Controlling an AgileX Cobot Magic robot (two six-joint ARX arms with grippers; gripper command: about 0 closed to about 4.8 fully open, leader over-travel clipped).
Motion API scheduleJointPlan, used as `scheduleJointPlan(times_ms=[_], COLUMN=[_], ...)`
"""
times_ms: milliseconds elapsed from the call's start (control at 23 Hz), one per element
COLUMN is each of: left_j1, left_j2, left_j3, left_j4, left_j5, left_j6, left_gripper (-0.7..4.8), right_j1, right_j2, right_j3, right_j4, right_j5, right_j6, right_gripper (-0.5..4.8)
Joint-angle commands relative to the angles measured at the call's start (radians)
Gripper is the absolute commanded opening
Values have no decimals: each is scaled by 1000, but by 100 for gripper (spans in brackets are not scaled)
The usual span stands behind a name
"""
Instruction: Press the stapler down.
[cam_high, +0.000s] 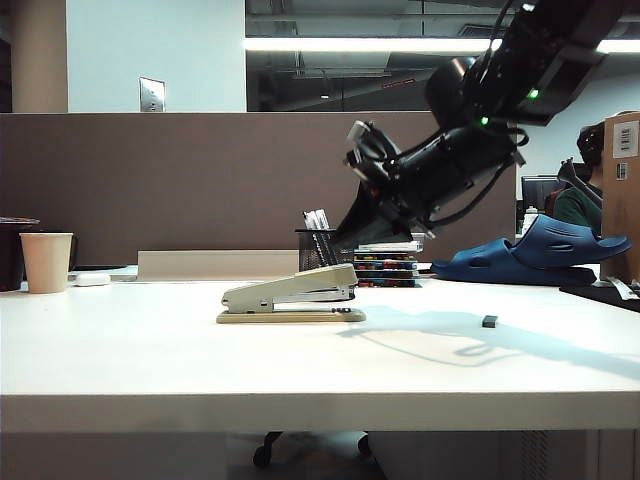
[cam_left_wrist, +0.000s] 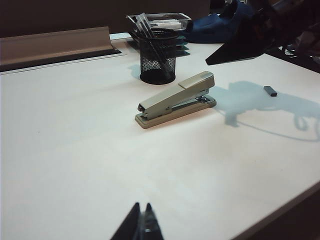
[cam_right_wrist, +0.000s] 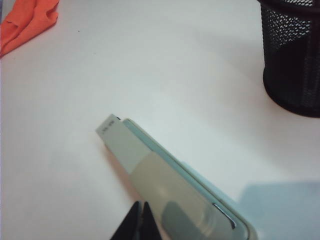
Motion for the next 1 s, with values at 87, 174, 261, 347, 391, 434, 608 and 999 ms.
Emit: scheduleJointPlan(times_ms=[87,174,261,347,391,434,608,999], left_j1=[2,2,2,2,2,2,2,2], left_j2=[0,0,0,0,0,0,0,0], left_j3=[3,3,3,3,3,3,3,3], left_j4=[9,9,9,9,9,9,9,10], left_j5=[-5,-6,-6,-6,-6,-6,-6,-6], left_j6=[0,0,0,0,0,0,0,0], left_gripper=[-5,-5,-5,-5,-5,-5,-5,-5], right_j1=[-1,-1,-2,-2,-2,-2,-2,-2], right_j2=[13,14,20,28,36,40,60,64], right_j3=[14,14,15,16,19,19,21,19], right_j4=[22,17,16,16,10,11,-13,-78], right_j5=[11,26,37,52,53,57,70,98], right_j6=[5,5,5,5,13,16,20,19], right_gripper=[-9,-9,-9,-9,-9,-9,-9,-9])
